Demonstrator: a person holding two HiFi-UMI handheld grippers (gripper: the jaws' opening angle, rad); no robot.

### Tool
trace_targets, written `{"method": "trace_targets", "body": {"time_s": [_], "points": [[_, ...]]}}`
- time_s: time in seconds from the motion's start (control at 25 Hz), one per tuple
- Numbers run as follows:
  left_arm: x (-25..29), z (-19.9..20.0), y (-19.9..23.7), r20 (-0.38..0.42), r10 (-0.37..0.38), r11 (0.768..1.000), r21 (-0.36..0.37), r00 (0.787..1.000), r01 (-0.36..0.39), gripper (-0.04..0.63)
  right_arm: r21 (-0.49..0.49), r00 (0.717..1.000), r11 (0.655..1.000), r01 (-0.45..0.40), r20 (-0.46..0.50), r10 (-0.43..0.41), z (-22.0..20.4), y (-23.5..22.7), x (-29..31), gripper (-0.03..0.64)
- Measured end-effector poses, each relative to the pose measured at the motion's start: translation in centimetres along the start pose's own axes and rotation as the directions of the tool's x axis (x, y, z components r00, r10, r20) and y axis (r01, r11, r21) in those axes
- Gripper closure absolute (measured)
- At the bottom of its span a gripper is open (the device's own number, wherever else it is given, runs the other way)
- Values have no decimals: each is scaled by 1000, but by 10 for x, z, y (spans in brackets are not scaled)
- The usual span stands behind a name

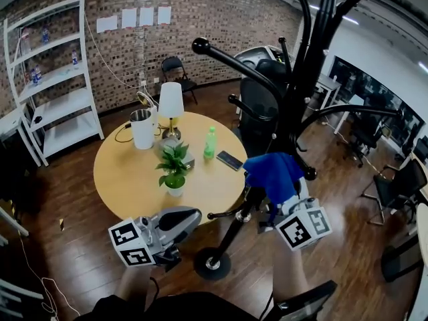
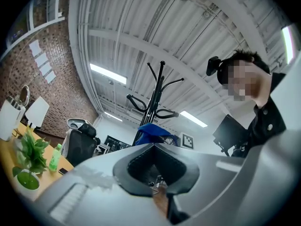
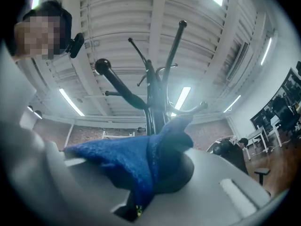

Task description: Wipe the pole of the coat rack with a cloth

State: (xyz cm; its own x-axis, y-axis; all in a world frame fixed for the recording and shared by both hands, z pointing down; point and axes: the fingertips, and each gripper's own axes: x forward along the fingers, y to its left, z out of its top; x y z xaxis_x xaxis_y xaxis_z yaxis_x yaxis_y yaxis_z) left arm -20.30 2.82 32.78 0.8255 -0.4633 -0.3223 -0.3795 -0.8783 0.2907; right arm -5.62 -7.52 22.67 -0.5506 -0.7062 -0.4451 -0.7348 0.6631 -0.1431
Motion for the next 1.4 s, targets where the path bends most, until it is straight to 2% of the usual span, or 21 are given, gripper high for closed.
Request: {"method": "trace_targets", "body": {"time_s": [0.28, 0.52, 0.68, 0.92, 1.08, 1.24, 1.4], "points": [[-7, 10, 2, 21, 19, 1000, 3, 1000, -19, 594, -65, 998, 998, -2, 58, 6, 45, 7, 17, 589], [-7, 9, 7, 24, 24, 1000, -1, 999, -24, 594, -117, 998, 993, 13, 60, -6, 46, 9, 20, 589], [-2, 6, 8, 17, 17, 1000, -11, 1000, -16, 594, -107, 998, 994, 11, 65, -4, 36, 6, 13, 589], [10, -3, 7, -10, -5, 1000, -27, 1000, 5, 594, -74, 998, 996, 49, -39, -52, -28, -5, -15, 589], [20, -9, 3, -30, -26, 999, -34, 999, 25, 594, -39, 987, 995, 89, -129, -93, -82, -14, -40, 589], [29, -13, -1, -51, -46, 998, -36, 998, 44, 594, -5, 967, 992, 130, -219, -128, -141, -26, -69, 589], [34, -16, -3, -65, -54, 998, -32, 996, 52, 594, 34, 928, 985, 170, -342, -149, -200, -36, -97, 589]]}}
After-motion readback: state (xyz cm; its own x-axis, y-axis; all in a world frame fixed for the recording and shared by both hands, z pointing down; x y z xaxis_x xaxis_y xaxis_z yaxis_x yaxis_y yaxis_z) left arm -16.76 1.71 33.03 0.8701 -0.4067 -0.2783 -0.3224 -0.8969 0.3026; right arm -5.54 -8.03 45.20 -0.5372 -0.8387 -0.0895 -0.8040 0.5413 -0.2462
